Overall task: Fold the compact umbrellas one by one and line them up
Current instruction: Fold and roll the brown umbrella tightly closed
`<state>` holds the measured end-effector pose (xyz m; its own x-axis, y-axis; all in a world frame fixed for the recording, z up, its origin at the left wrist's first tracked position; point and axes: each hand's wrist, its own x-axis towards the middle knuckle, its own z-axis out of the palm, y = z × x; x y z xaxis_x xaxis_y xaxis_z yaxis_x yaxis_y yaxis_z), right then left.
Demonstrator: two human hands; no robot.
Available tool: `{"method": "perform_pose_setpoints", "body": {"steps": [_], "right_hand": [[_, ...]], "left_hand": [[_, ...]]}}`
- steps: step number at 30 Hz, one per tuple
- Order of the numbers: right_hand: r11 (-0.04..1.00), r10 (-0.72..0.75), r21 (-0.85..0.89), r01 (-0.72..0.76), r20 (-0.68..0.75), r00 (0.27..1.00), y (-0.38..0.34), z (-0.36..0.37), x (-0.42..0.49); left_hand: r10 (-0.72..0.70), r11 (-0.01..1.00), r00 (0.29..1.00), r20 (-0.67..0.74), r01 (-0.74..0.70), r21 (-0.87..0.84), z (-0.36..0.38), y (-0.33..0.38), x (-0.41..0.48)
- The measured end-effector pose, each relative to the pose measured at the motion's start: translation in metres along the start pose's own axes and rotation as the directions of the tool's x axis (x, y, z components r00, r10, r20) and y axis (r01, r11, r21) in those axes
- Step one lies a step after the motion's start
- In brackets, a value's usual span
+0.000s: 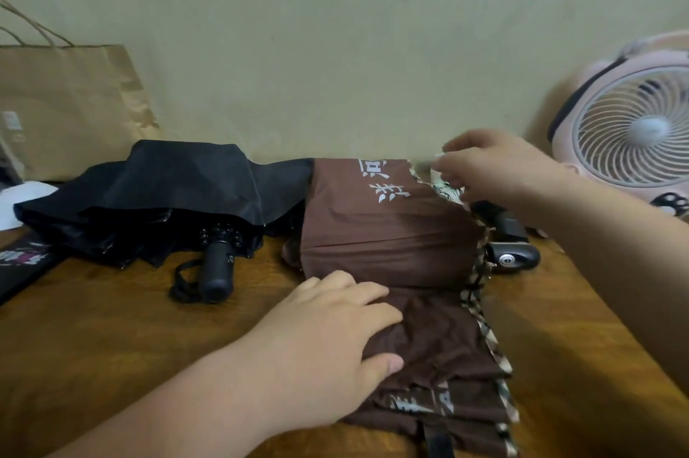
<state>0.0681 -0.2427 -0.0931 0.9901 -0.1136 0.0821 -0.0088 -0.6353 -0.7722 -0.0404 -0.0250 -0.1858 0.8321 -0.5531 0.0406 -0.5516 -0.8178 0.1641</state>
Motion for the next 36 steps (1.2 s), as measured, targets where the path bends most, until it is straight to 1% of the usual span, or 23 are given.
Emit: {"method": "perform_pose_setpoints", "body": {"steps": [2, 3, 5, 8, 12, 14, 16, 18, 20, 21, 23, 24, 26, 27, 30, 33, 34, 36], "right_hand": [[0.992, 0.117, 0.023, -0.122, 0.149, 0.982, -0.008, 0.009, 0.023], [0.984, 0.166, 0.029, -0.175, 0.193, 0.967, -0.010, 0.015, 0.033], [0.968, 0.237, 0.025, -0.251, 0.242, 0.941, -0.012, 0.025, 0.047], [0.951, 0.257, 0.102, -0.292, 0.263, 0.930, -0.016, 0.031, 0.060], [0.907, 0.180, 0.327, -0.267, 0.272, 0.945, -0.026, 0.028, 0.064], [0.884, 0.147, 0.385, -0.265, 0.309, 0.940, -0.036, 0.022, 0.055], [0.872, 0.088, 0.433, -0.228, 0.321, 0.943, -0.048, 0.014, 0.039], [0.844, -0.015, 0.519, -0.136, 0.276, 0.961, -0.059, 0.005, 0.017], [0.805, -0.145, 0.594, 0.015, 0.171, 0.975, -0.065, -0.005, -0.007], [0.799, -0.207, 0.595, 0.086, 0.137, 0.969, -0.064, -0.008, -0.023], [0.825, -0.324, 0.525, 0.209, 0.136, 0.936, -0.057, -0.014, -0.055], [0.844, -0.365, 0.475, 0.250, 0.166, 0.916, -0.050, -0.016, -0.070], [0.885, -0.398, 0.352, 0.306, 0.227, 0.889, -0.033, -0.015, -0.091], [0.902, -0.399, 0.275, 0.333, 0.235, 0.886, -0.024, -0.013, -0.097], [0.924, -0.382, 0.072, 0.375, 0.164, 0.910, 0.006, -0.005, -0.101], [0.898, -0.416, -0.103, 0.428, 0.114, 0.902, 0.029, 0.002, -0.104], [0.892, -0.420, -0.148, 0.428, 0.080, 0.904, 0.037, 0.004, -0.106], [0.909, -0.388, -0.182, 0.374, -0.043, 0.921, 0.052, 0.007, -0.109]], "left_hand": [[0.010, 1.000, 1.000, -0.011, -0.010, -0.001, 0.000, 0.000, 0.000], [0.013, 1.000, 1.000, -0.014, -0.014, -0.002, 0.001, 0.000, -0.001], [0.019, 1.000, 1.000, -0.007, -0.019, -0.005, 0.002, 0.000, -0.001], [0.043, 0.999, 0.998, 0.041, -0.044, 0.015, 0.004, 0.002, -0.001], [0.080, 0.996, 0.995, 0.061, -0.082, 0.037, 0.006, 0.003, -0.002], [0.081, 0.996, 0.995, 0.059, -0.084, 0.036, 0.006, 0.003, -0.002], [0.077, 0.996, 0.995, 0.059, -0.079, 0.033, 0.006, 0.004, -0.003], [0.067, 0.997, 0.996, 0.062, -0.069, 0.023, 0.005, 0.006, -0.004], [0.058, 0.998, 0.995, 0.078, -0.059, 0.013, 0.004, 0.007, -0.005], [0.053, 0.998, 0.994, 0.091, -0.054, 0.012, 0.003, 0.007, -0.005], [0.046, 0.999, 0.991, 0.124, -0.048, 0.012, 0.000, 0.007, -0.006], [0.043, 0.999, 0.989, 0.142, -0.045, 0.010, -0.002, 0.008, -0.007], [0.036, 0.999, 0.987, 0.158, -0.038, 0.008, -0.004, 0.010, -0.009], [0.032, 0.999, 0.987, 0.157, -0.035, 0.016, -0.004, 0.011, -0.010], [0.020, 1.000, 0.982, 0.185, -0.023, 0.013, -0.005, 0.014, -0.014], [0.041, 0.998, 0.975, 0.219, -0.032, -0.046, -0.013, 0.013, -0.021], [0.049, 0.997, 0.973, 0.224, -0.034, -0.069, -0.017, 0.011, -0.023], [0.049, 0.994, 0.973, 0.226, -0.024, -0.110, -0.023, 0.005, -0.026]]}}
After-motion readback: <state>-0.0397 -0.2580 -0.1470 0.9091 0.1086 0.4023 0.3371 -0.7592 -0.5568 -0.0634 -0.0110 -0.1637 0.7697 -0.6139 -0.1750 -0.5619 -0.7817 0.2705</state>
